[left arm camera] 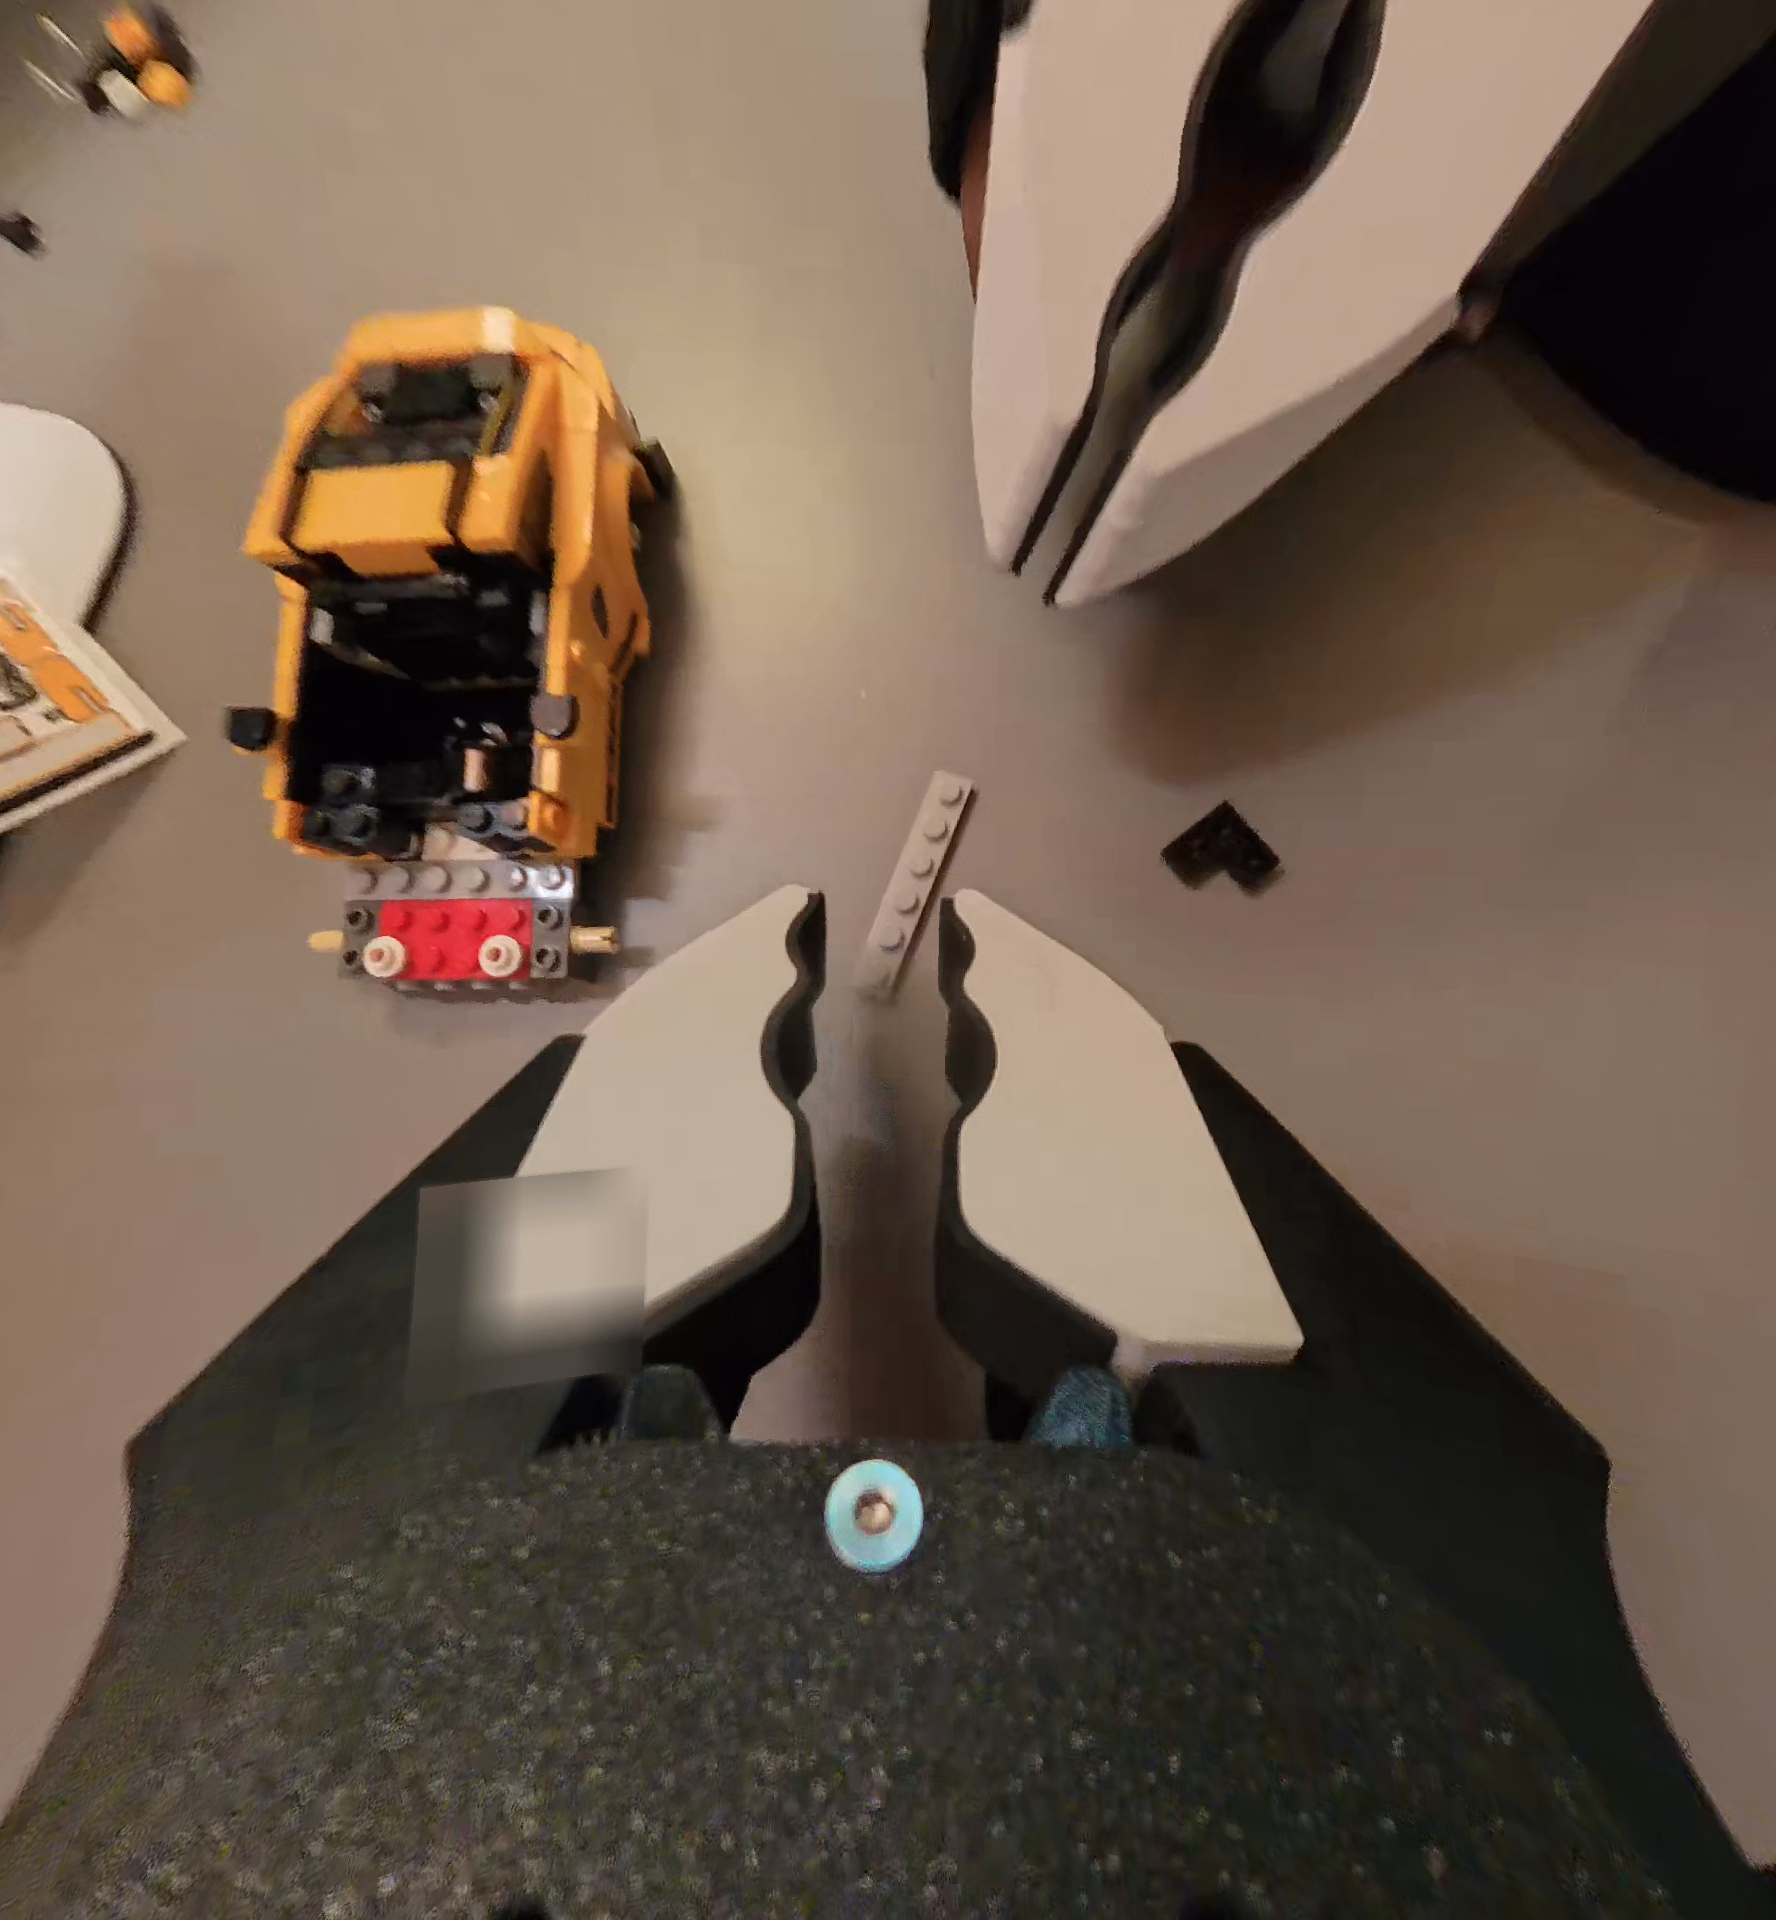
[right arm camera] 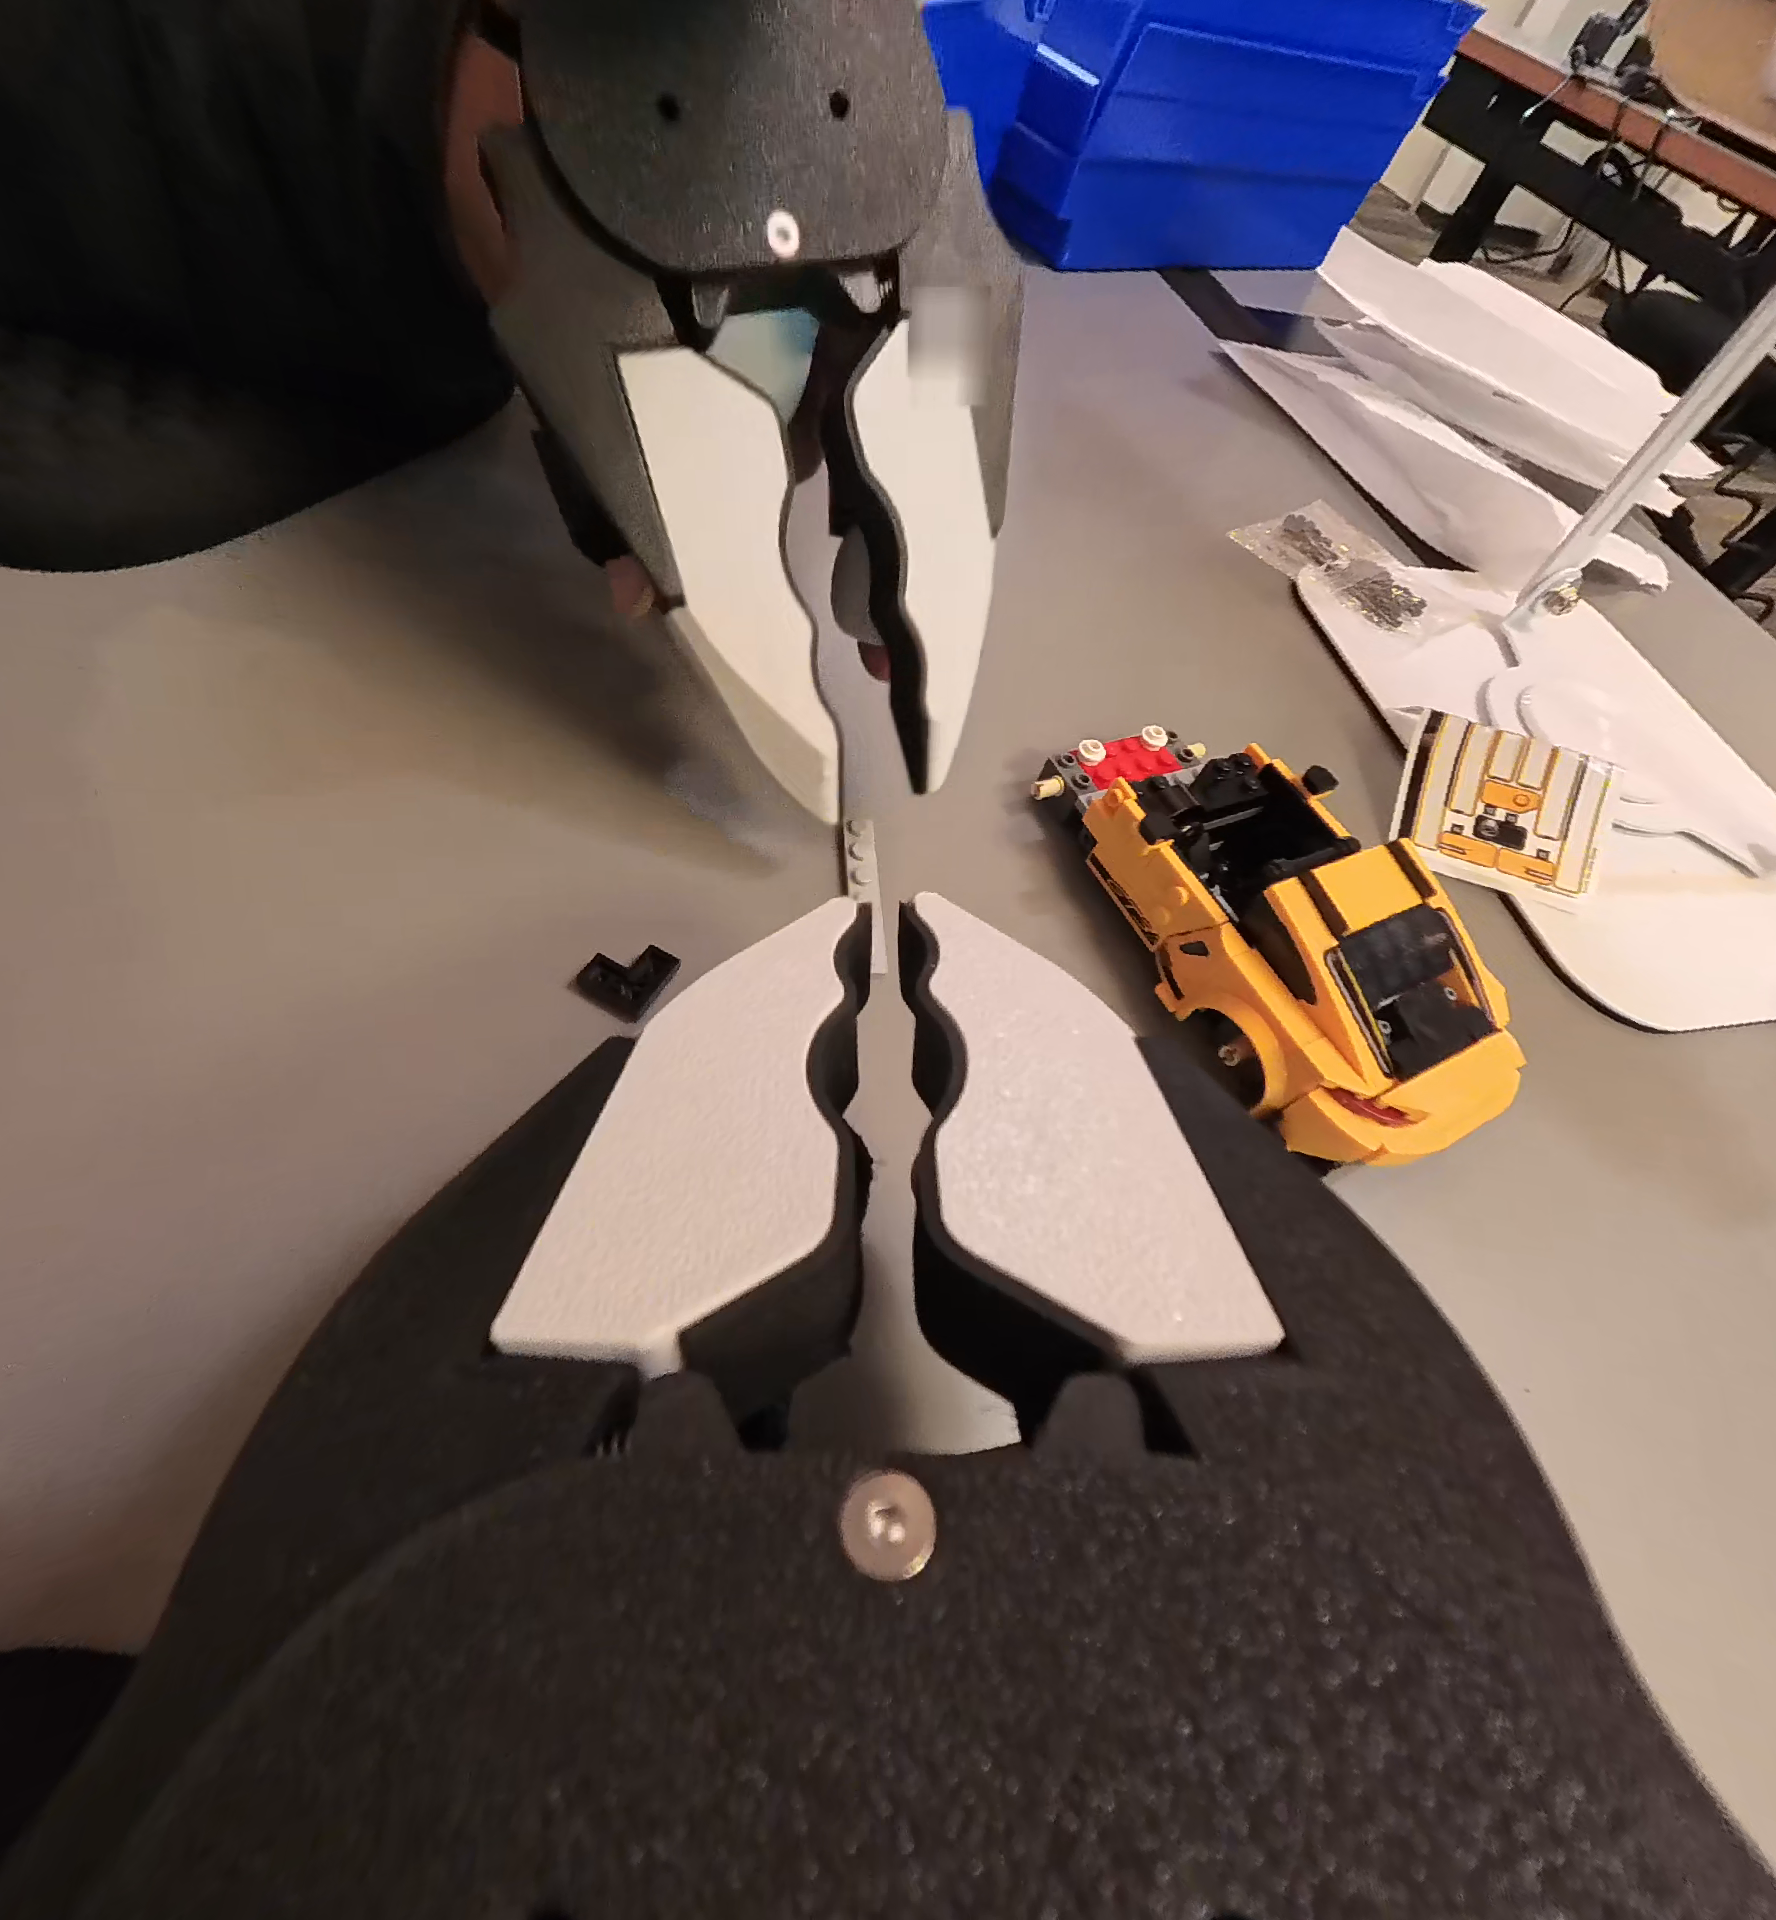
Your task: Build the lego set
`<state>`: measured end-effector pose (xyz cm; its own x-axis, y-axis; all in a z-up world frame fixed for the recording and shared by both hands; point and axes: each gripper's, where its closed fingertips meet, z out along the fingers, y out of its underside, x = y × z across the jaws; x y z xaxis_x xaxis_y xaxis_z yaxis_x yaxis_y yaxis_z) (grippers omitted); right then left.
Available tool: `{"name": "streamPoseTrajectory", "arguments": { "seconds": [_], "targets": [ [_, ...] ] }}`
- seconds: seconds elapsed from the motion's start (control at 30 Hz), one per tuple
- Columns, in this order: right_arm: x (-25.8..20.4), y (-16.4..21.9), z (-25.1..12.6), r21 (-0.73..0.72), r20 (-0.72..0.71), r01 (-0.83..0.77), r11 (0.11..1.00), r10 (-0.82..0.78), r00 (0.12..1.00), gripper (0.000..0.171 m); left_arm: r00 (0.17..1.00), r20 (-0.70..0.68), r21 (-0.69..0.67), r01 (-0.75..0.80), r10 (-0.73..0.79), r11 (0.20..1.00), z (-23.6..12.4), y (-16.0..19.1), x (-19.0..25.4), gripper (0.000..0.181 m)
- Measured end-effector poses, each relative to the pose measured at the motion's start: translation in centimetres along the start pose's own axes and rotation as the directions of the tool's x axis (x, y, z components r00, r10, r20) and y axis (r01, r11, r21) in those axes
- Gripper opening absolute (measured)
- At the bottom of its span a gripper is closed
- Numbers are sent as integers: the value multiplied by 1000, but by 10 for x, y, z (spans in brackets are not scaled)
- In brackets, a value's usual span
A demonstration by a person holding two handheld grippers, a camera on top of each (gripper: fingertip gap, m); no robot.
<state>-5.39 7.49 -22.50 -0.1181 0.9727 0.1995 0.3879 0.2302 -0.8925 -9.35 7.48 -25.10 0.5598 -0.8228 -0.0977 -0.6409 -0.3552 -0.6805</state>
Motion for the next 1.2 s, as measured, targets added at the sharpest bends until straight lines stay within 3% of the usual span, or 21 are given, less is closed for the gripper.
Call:
{"name": "streamPoseTrajectory", "arguments": {
  "seconds": [0.17,0.5,0.9,1.2],
  "targets": [
    [-5,3,1,-30,28,11,999,-11,1000,7,999,34,101,-8,4,995,-6,-12,-3,13],
    [-51,27,8,-310,216,102,945,-34,976,33,999,16,90,27,-28,996,-2,-1,-9,6],
    [-61,30,15,-432,157,41,901,30,987,29,997,-70,12,-24,25,1000,7,13,9,9],
    [-61,29,22,-426,151,34,904,33,988,15,991,-113,34,-66,69,997,6,12,20,8]
  ]
}}
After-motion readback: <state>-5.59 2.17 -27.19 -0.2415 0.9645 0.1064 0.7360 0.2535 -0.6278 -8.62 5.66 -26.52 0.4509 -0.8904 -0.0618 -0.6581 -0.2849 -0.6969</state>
